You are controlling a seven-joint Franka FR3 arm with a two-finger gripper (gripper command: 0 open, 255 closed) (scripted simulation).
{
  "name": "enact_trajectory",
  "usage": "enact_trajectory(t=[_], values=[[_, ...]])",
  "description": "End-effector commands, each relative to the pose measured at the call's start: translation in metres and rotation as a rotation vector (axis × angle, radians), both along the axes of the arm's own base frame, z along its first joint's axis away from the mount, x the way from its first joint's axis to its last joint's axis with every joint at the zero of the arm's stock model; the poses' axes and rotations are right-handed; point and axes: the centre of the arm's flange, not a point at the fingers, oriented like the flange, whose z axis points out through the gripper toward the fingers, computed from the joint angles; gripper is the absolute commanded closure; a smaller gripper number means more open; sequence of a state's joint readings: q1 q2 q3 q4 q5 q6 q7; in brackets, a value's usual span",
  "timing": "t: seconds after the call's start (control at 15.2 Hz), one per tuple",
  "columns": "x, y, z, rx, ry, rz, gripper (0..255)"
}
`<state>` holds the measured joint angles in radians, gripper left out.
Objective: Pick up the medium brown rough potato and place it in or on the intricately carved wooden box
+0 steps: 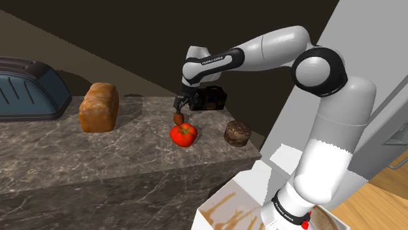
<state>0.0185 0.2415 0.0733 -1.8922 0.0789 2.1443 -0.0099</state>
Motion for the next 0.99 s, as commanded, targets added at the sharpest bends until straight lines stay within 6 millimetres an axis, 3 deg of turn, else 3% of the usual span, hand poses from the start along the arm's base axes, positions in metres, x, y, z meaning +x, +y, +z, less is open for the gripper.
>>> enact_trajectory(t=[0.0,0.53,0.92], values=[[0.026,0.006,-0.010,0.007,-0.010,0.006,0],[0.028,0.010,-0.051,0.007,-0.010,0.006,0],[0.028,0.010,-0.051,0.007,-0.010,0.006,0]])
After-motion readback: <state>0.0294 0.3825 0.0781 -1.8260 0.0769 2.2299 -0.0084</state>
